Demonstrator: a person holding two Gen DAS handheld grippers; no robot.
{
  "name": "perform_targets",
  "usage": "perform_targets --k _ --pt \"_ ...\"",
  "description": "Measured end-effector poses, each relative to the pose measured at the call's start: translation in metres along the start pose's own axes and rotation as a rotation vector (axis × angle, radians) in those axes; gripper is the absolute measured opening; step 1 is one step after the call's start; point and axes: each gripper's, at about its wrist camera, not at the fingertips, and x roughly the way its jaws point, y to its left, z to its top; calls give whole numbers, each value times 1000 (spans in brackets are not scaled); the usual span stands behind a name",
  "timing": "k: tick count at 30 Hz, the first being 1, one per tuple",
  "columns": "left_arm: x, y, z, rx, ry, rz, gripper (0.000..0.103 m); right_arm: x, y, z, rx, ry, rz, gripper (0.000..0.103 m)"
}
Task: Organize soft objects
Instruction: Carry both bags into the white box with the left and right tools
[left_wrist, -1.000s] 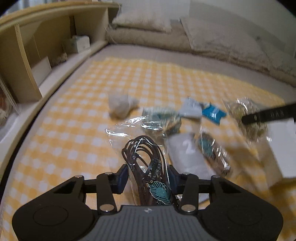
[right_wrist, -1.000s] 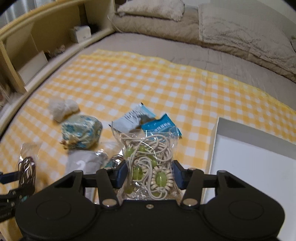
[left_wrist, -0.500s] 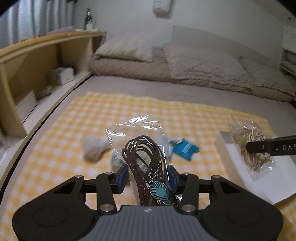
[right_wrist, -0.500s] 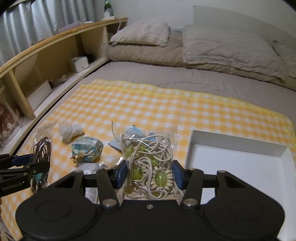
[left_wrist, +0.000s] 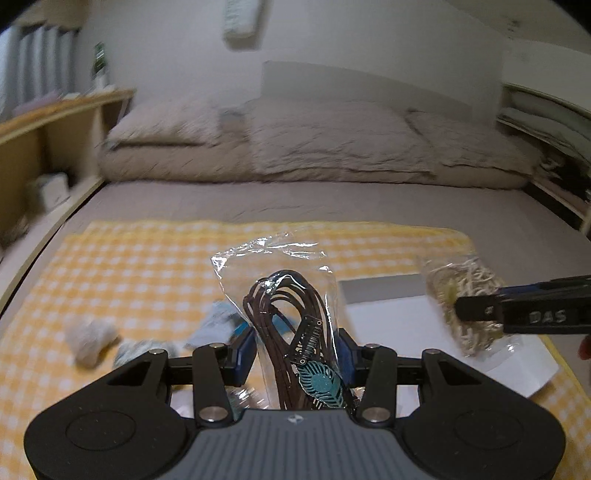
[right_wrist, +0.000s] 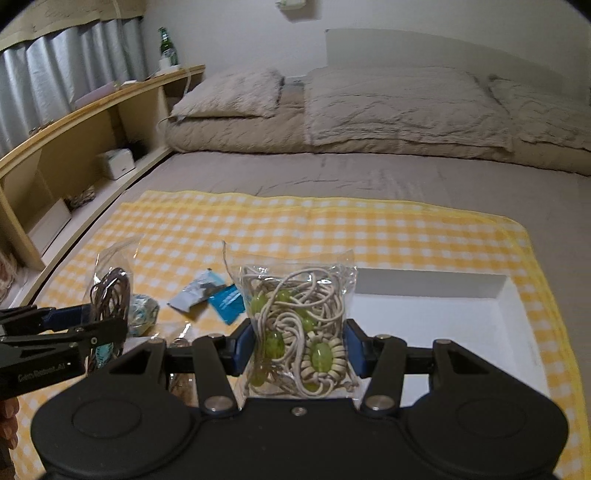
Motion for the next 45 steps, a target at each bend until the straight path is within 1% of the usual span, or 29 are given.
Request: perform_targets --k 5,9,14,17,20,23,29,34,35,36,37,38,40,45 --pt "3 -37 12 54 -27 -65 47 -6 -22 -5 26 1 -42 52" --pt "8 -64 12 79 -38 -127 47 -8 -41 -10 58 15 -75 52" --pt "24 -78 3 80 -7 -202 47 -9 -55 -15 83 32 -104 52" --pt "40 -83 -5 59 25 -250 47 -8 -61 -20 90 48 -120 52" --pt "56 -84 -14 32 58 -283 47 -5 -65 -23 92 74 -134 52" --pt "75 -85 -24 47 98 -282 47 -1 -69 -26 100 100 -141 52" --pt "106 -84 -36 79 138 -240 47 8 -74 -31 105 134 -149 52" --pt "115 -78 -41 71 157 -224 48 20 -74 -36 106 171 -138 52" --pt "116 -78 -41 63 163 -227 54 24 -73 -36 105 180 -136 52" --pt "117 -76 -43 52 169 -228 66 27 -72 -37 104 191 -132 52" --pt "116 -76 -43 45 169 -226 71 29 -71 -38 103 200 -129 52" --pt "116 -76 -44 46 167 -225 73 31 -71 -39 100 205 -127 52" --pt "115 -76 -45 58 171 -225 74 36 -69 -39 94 214 -126 52" --pt "110 -71 -44 59 178 -211 81 43 -71 -41 100 233 -133 52"
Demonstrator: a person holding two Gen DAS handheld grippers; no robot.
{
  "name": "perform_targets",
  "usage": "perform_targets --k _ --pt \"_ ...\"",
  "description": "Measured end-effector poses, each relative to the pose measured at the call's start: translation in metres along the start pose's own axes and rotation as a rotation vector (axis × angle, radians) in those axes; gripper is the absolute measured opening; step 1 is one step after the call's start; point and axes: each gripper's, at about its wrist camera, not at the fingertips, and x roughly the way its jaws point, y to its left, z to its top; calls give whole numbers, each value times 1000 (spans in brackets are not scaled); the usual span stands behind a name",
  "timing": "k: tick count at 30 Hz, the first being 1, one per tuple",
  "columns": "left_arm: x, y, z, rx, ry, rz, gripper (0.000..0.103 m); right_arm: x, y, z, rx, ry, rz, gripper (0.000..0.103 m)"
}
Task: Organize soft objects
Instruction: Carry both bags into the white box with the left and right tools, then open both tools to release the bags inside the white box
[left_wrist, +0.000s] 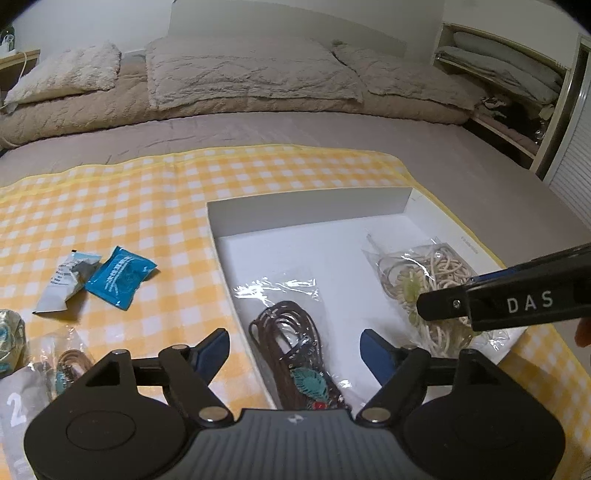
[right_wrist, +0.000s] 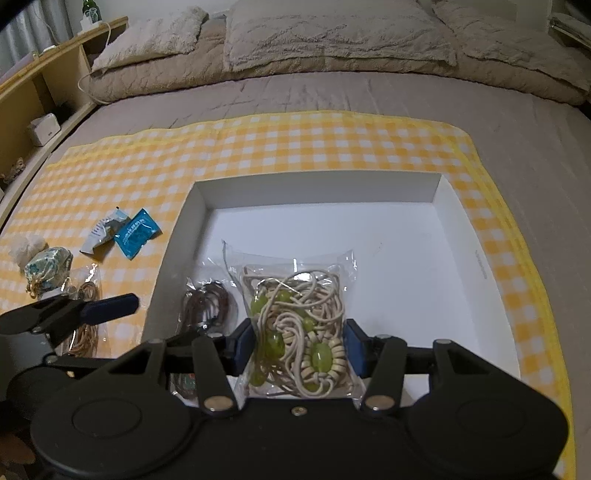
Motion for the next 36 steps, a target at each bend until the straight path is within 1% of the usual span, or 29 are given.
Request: perform_targets --k 3,5,8,10,12,13,18,21,26,32,36 --pt "-6 5 -1 0 4 6 87 5 -1 0 10 13 8 52" --pt "-11 9 -3 7 10 9 88 8 -1 1 17 19 22 53" --pt "-15 13 -6 10 21 18 92 13 0 -1 23 37 39 56" --pt "-17 15 -8 11 30 21 93 15 2 -3 31 50 47 64" --pt "-17 16 -10 13 39 21 93 15 3 -5 42 54 50 76" --pt "-18 16 -10 14 41 22 93 14 3 -5 46 56 55 77" --pt "-19 15 -12 12 42 23 94 11 0 -8 63 70 55 78" --pt "-22 14 -11 7 36 19 97 8 -4 -10 66 66 47 78" --pt "-27 10 -9 2 23 17 98 0 -10 -13 78 56 39 80" --pt "-36 8 -6 -1 5 21 99 -16 -13 -17 79 21 36 83" --pt "-44 11 -3 -9 -13 27 100 -30 -16 -21 75 -12 29 83"
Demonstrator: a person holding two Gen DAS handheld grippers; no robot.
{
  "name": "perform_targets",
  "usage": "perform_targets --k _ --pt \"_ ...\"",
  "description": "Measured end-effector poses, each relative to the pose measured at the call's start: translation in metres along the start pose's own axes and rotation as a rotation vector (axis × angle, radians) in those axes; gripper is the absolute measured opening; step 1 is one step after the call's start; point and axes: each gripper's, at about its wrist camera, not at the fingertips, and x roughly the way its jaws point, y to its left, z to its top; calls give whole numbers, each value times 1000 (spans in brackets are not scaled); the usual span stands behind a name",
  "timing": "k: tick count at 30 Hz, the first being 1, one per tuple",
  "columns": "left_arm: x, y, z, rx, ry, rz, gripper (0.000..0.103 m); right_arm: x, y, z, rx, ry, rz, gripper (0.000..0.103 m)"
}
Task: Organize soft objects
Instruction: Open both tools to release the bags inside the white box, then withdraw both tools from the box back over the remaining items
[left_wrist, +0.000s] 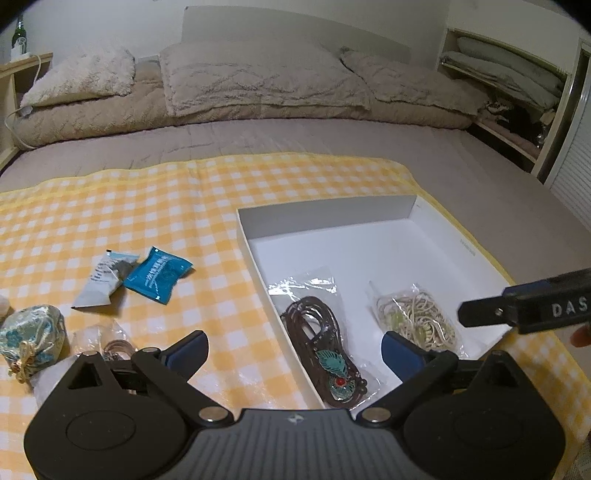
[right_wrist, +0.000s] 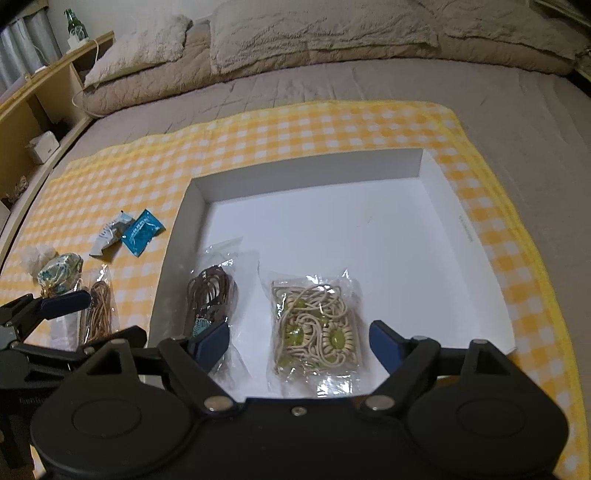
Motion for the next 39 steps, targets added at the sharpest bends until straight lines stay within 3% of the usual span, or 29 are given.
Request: perform_targets --k 11,19,31,39 --pt "-23 6 2 -27 -33 19 103 -32 -1 -15 -14 -79 -18 87" --pt "-39 12 -1 -30 -57 27 103 -45 2 -28 -50 -157 -50 103" --pt "-62 41 -4 -53 -97 85 103 -48 6 -30 -40 -224 -97 103" --pt "-80 75 -8 -101 -132 145 103 -45 16 -24 -39 -248 -84 103"
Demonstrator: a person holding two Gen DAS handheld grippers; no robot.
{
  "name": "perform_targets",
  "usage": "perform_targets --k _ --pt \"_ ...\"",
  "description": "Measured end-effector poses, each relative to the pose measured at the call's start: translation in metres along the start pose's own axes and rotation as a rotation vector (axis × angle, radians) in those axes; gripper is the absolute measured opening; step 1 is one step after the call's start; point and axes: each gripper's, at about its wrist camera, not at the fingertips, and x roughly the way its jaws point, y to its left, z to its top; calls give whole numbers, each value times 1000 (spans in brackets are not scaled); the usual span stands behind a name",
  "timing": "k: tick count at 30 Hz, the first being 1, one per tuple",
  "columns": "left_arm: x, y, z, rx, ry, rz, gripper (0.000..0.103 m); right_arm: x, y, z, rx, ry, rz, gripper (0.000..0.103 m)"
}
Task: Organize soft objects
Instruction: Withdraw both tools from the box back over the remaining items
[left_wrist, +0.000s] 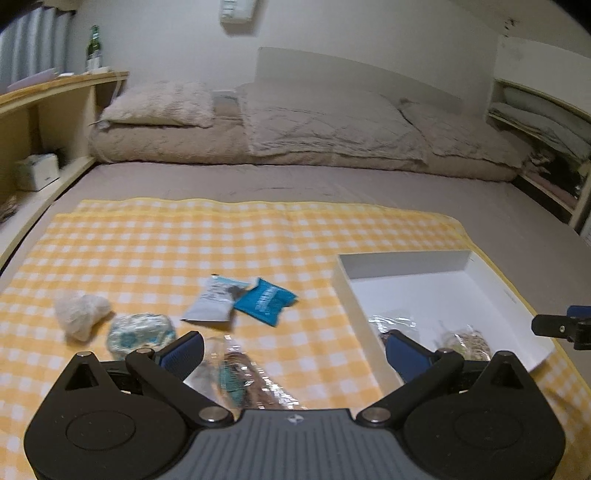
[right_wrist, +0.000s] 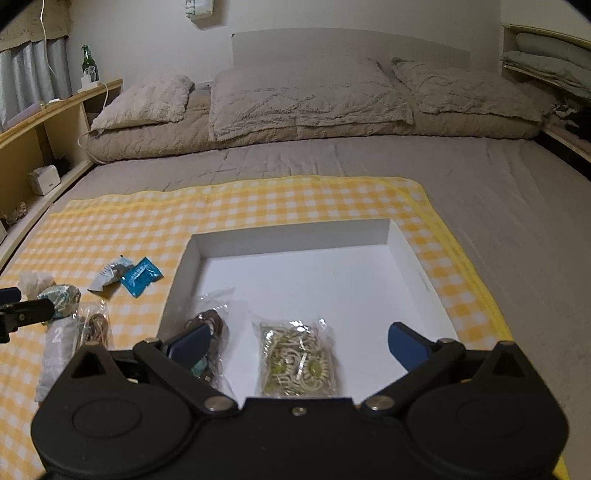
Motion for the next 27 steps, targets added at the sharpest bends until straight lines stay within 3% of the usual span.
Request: perform_targets --k 15,27 --pt "-10 69 -9 -131 20 128 103 8 59 21 -71 -34 102 103" --pt "9 107 -41 -216 143 225 103 15 133 36 -170 -82 209 103"
